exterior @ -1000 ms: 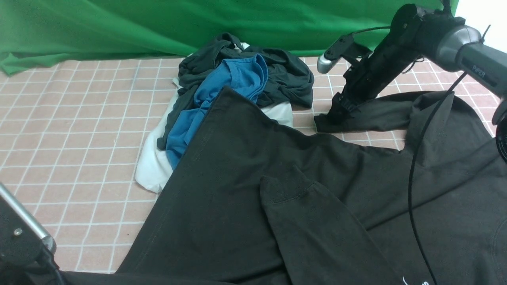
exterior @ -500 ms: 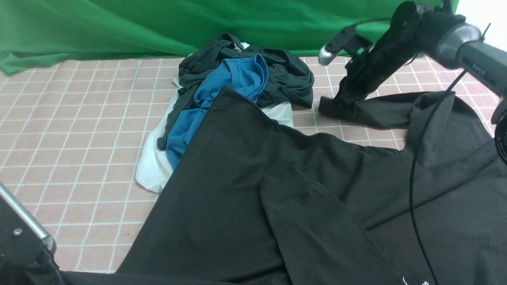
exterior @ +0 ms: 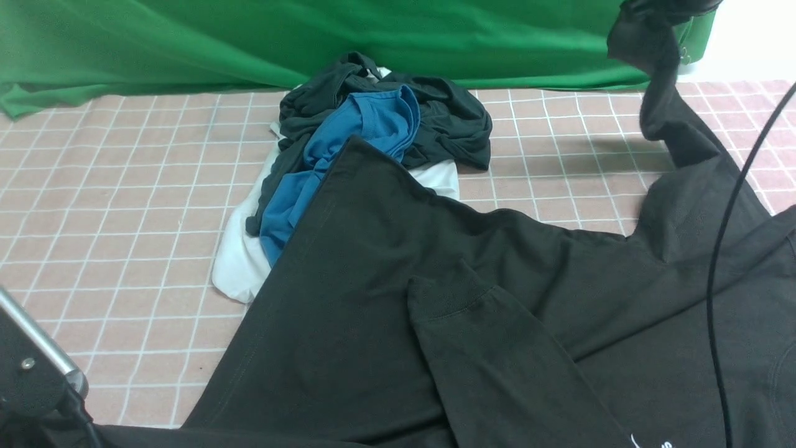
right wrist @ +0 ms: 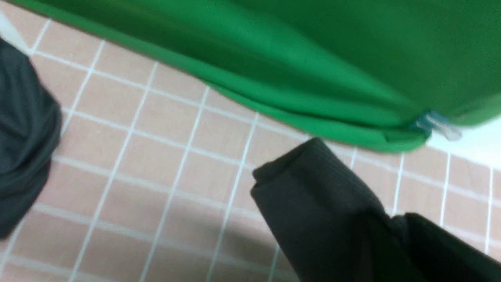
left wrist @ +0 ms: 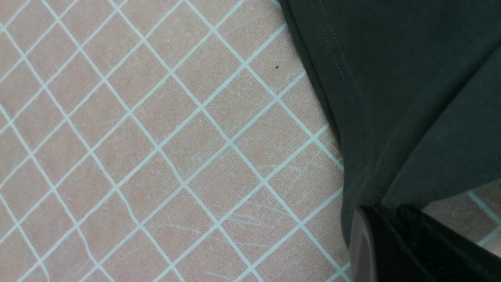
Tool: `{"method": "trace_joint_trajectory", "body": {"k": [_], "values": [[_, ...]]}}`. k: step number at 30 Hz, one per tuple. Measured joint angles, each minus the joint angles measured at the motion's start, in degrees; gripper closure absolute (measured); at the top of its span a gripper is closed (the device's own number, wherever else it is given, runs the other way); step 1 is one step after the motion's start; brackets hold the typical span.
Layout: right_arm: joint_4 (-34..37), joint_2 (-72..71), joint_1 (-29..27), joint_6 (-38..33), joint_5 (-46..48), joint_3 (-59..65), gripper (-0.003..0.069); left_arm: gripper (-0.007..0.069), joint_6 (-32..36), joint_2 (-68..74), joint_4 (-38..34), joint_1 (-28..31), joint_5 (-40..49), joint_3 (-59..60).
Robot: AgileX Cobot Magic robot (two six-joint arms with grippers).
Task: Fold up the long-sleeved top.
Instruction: Use the right arm to drag and drop the cuff onto the cuffclosest to the right arm
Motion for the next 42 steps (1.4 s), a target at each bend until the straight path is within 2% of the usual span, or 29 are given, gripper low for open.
{"method": "trace_joint_trajectory", "body": {"k": [4, 13, 19, 27, 33, 42], "values": [[-1.43, -2.76, 0.00, 2.05, 3.24, -0.02, 0.0576, 0.0592, 0.00, 0.00, 0.00, 0.00, 0.00, 0.00], [-2.57, -14.21, 1.15, 6.63, 3.71, 0.95, 0.0576, 0.0592, 0.00, 0.00, 0.68, 0.00, 0.26, 0.00], [-2.50, -25.06, 5.19, 11.22, 3.53, 17.42, 0.0576, 0.0592, 0.00, 0.00, 0.68, 0.00, 0.26, 0.00], [-2.93, -34.87, 8.35, 13.34, -0.13, 42.90, 0.0576, 0.0592, 0.00, 0.00, 0.15, 0.00, 0.50, 0.00], [-3.67, -41.19, 11.48, 15.24, -2.20, 50.35, 0.0576, 0.0592, 0.00, 0.00, -0.28, 0.00, 0.55, 0.00], [-3.64, -46.55, 21.64, 19.66, -3.41, 56.48, 0.0573, 0.0592, 0.00, 0.00, -0.65, 0.00, 0.48, 0.00]]}}
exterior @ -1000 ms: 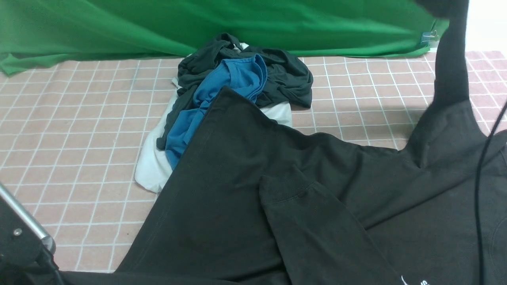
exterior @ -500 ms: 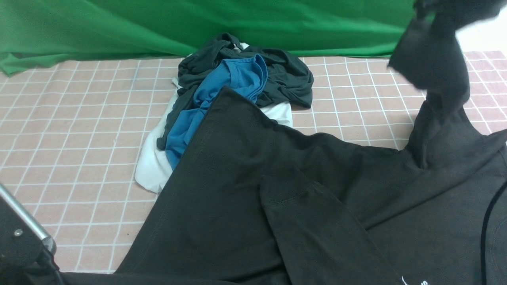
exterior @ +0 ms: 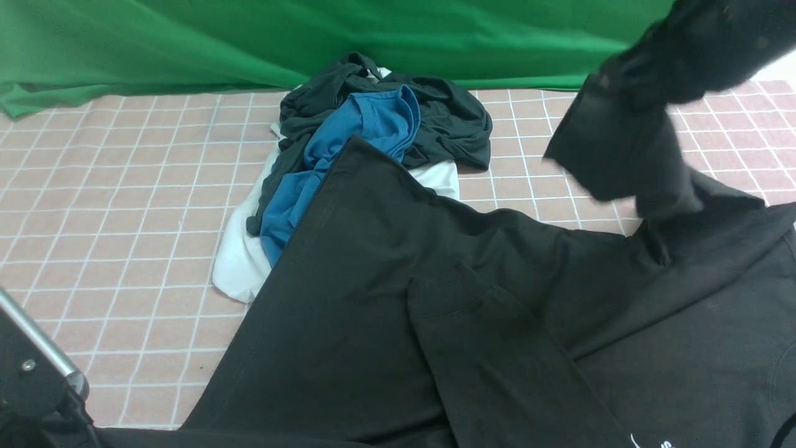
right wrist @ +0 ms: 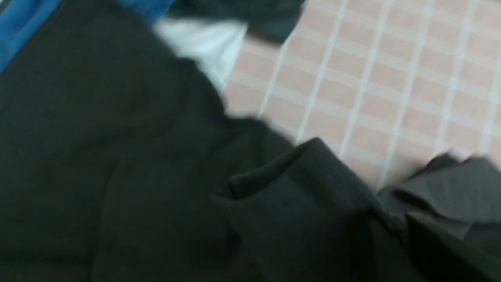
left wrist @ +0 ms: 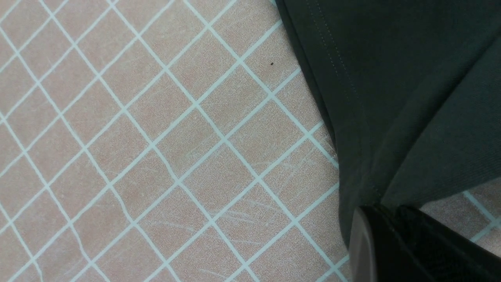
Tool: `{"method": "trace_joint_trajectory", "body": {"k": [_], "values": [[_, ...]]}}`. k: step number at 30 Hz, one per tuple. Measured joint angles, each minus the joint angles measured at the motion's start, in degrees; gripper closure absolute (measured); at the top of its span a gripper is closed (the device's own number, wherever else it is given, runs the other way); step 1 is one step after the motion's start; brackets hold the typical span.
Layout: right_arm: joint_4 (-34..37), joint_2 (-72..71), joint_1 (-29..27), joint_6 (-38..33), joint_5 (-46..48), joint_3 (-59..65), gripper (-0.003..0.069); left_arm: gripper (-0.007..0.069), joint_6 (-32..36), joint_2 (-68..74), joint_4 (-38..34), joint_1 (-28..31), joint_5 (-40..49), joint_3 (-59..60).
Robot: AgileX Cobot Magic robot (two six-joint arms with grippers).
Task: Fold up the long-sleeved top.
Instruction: Use the right arm to drag and drop the cuff onto the cuffclosest to the right arm
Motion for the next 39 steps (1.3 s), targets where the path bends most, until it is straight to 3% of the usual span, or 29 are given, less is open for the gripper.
{"method": "trace_joint_trajectory", "body": {"k": [11, 14, 21, 25, 31, 36, 39], "values": [[-0.09, -1.46, 11.67, 4.97, -0.52, 16.34, 0.0540, 0.0592, 0.00, 0.00, -0.27, 0.00, -0.05, 0.00], [0.81, -1.56, 14.71, 6.20, 2.18, 18.56, 0.0489, 0.0592, 0.00, 0.00, -0.32, 0.00, -0.22, 0.00], [2.99, -2.62, 20.49, 5.13, 6.72, 19.47, 0.0294, 0.0592, 0.00, 0.00, -1.50, 0.00, -0.24, 0.00], [0.66, -3.59, 20.52, 3.21, 6.41, 19.47, 0.0246, 0.0592, 0.00, 0.00, -1.52, 0.00, -0.24, 0.00], [-5.48, -3.94, 16.86, 1.51, 0.99, 21.53, 0.0237, 0.0592, 0.00, 0.00, -1.74, 0.00, -0.24, 0.00], [-4.58, -1.94, 13.38, 10.94, -4.21, 27.58, 0.0235, 0.0592, 0.00, 0.00, -2.35, 0.00, -0.24, 0.00], [2.41, -0.26, 11.95, 14.18, -8.44, 31.06, 0.0222, 0.0592, 0.00, 0.00, -2.66, 0.00, -0.24, 0.00]]}}
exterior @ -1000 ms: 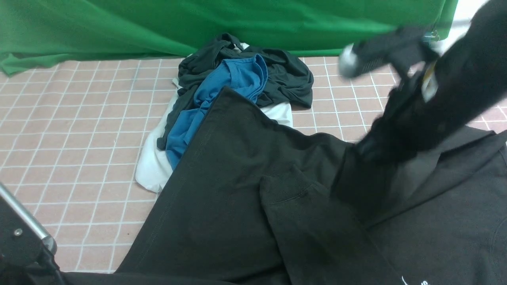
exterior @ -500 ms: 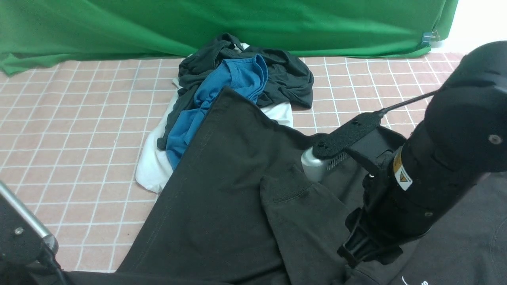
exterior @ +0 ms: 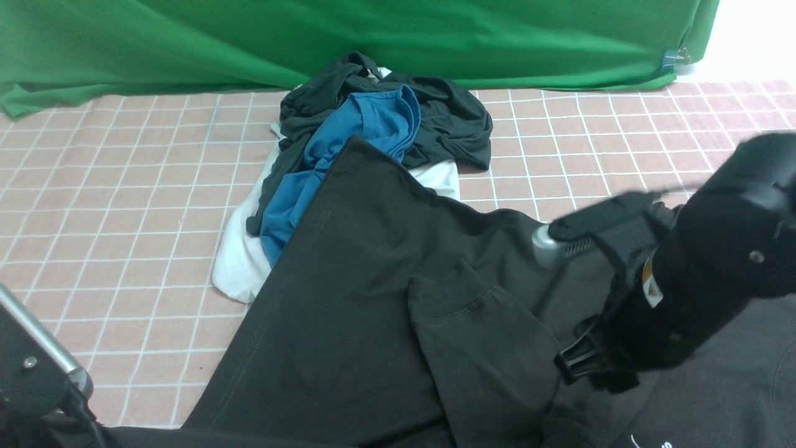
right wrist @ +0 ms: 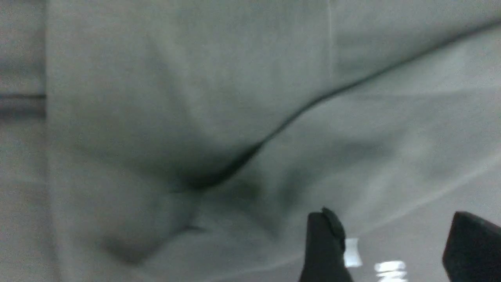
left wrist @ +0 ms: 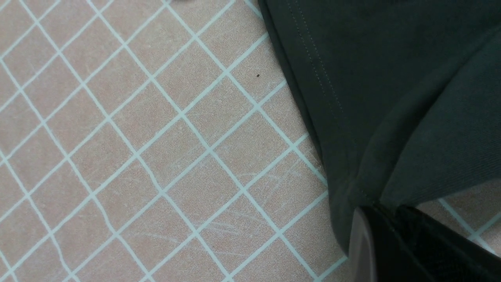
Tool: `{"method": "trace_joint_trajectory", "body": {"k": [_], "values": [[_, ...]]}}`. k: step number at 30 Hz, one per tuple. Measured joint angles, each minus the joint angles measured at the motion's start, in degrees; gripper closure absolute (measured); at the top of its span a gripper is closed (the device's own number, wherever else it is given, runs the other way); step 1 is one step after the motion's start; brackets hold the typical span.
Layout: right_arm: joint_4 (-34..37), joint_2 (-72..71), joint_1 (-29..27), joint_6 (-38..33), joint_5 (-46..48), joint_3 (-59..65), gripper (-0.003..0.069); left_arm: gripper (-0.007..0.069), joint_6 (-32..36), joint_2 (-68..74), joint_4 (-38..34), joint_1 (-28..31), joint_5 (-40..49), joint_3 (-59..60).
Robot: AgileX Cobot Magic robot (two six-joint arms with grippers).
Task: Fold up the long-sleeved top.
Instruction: Use the right arm to drag and drop the cuff onto the cuffclosest to the right arm
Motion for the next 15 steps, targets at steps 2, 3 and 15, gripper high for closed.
{"method": "trace_joint_trajectory", "body": {"k": [2, 3, 15], "values": [[5.01, 0.26, 0.28, -1.23, -2.96, 0.60, 0.0196, 0.0592, 0.00, 0.00, -0.15, 0.00, 0.00, 0.00], [6.32, 0.40, 0.46, -1.70, -3.92, 0.68, 0.0184, 0.0592, 0.00, 0.00, -0.27, 0.00, -0.04, 0.00], [9.86, 10.44, 1.95, -2.66, -8.67, 0.68, 0.0135, 0.0592, 0.00, 0.00, -0.77, 0.00, -0.46, 0.00]]}}
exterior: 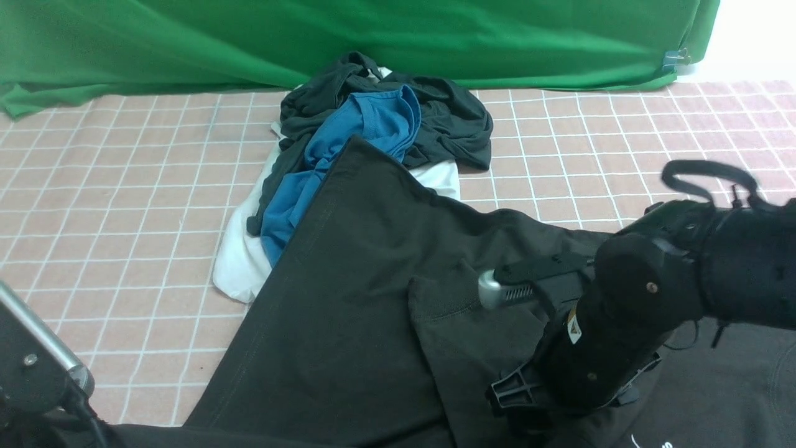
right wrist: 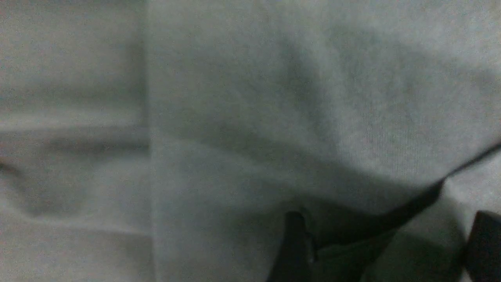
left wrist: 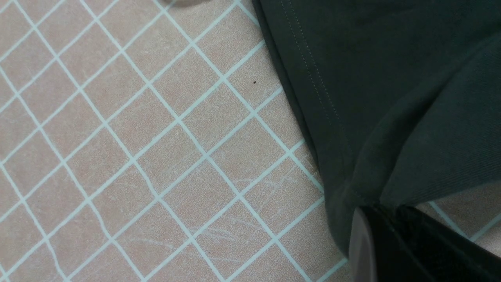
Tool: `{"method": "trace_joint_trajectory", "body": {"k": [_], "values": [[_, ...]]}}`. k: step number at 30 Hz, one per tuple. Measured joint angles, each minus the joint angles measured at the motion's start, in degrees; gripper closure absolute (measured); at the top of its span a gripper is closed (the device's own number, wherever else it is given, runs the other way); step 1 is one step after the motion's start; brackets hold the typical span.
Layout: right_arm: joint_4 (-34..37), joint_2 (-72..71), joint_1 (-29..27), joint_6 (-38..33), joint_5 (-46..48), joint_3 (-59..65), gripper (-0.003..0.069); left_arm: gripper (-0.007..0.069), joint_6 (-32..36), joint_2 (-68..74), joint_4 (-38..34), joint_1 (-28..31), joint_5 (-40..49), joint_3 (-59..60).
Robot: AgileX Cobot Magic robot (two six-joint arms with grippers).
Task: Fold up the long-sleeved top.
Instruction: Use the right arm to drag and drop the cuff onto the cuffclosest to the right arm
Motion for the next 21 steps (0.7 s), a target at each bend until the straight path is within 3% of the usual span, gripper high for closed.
{"method": "trace_joint_trajectory", "body": {"k": [1, 7, 13, 17, 21], "values": [[-0.09, 0.07, 0.00, 0.00, 0.00, 0.00, 0.0146, 0.0592, 0.00, 0.00, 0.00, 0.00, 0.00, 0.00], [-2.27, 0.08, 0.00, -0.74, 1.68, 0.00, 0.0390, 0.0592, 0.00, 0.00, 0.00, 0.00, 0.00, 0.00], [-2.61, -0.41, 0.00, -2.83, 5.48, 0.00, 0.0535, 0.0592, 0.00, 0.00, -0.27, 0.00, 0.00, 0.00], [-2.73, -3.86, 0.00, -2.91, 6.50, 0.00, 0.0592, 0.0592, 0.00, 0.00, -1.18, 0.00, 0.00, 0.00], [-4.32, -8.51, 0.00, -1.56, 7.87, 0.00, 0.0599, 0.0592, 0.00, 0.00, -1.94, 0.00, 0.00, 0.00]]}}
